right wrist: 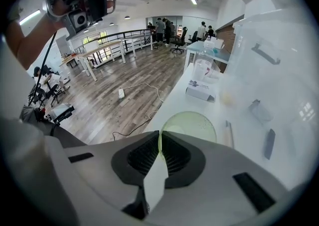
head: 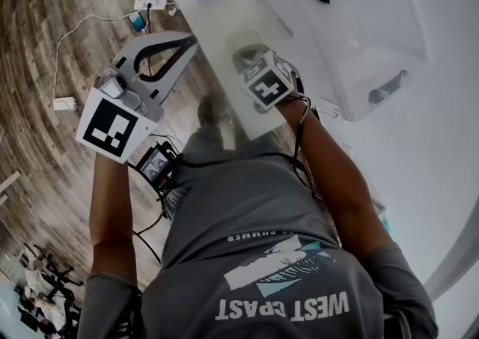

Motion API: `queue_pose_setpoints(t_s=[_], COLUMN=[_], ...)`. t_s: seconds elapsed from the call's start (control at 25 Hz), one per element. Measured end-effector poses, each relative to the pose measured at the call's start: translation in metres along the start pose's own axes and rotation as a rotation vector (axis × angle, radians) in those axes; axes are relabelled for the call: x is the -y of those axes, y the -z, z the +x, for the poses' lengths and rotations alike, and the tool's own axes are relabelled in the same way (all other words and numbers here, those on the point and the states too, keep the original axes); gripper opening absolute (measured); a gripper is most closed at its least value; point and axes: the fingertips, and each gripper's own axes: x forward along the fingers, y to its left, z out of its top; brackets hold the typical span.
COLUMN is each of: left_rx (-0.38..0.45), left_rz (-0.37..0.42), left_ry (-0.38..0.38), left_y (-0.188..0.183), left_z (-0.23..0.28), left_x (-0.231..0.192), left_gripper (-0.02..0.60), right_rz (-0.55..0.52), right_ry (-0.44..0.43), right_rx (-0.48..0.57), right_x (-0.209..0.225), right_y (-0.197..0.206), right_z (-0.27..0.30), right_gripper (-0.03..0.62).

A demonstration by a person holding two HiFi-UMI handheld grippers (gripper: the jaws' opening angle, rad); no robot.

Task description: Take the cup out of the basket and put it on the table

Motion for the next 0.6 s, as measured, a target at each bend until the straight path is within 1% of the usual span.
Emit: queue_pose_setpoints(t_s=[0.36, 0.6], left_rx=[0.005, 0.005], left_rz=[-0.014, -0.012], left_ry=[-0.006, -0.001], left_y=[0.003, 0.003], left_z=[-0.003, -0.002], left_x=[-0.003, -0.003], left_gripper=[0.011, 0.011], right_rz=[-0.051, -0.127], right_ry=[-0.005, 0.004], right_rx=[-0.103, -0.192], right_x=[-0.001, 0.002], right_y=[0.007, 0.012], right_z=[0.011, 0.017], right_gripper=[0.029, 0.029])
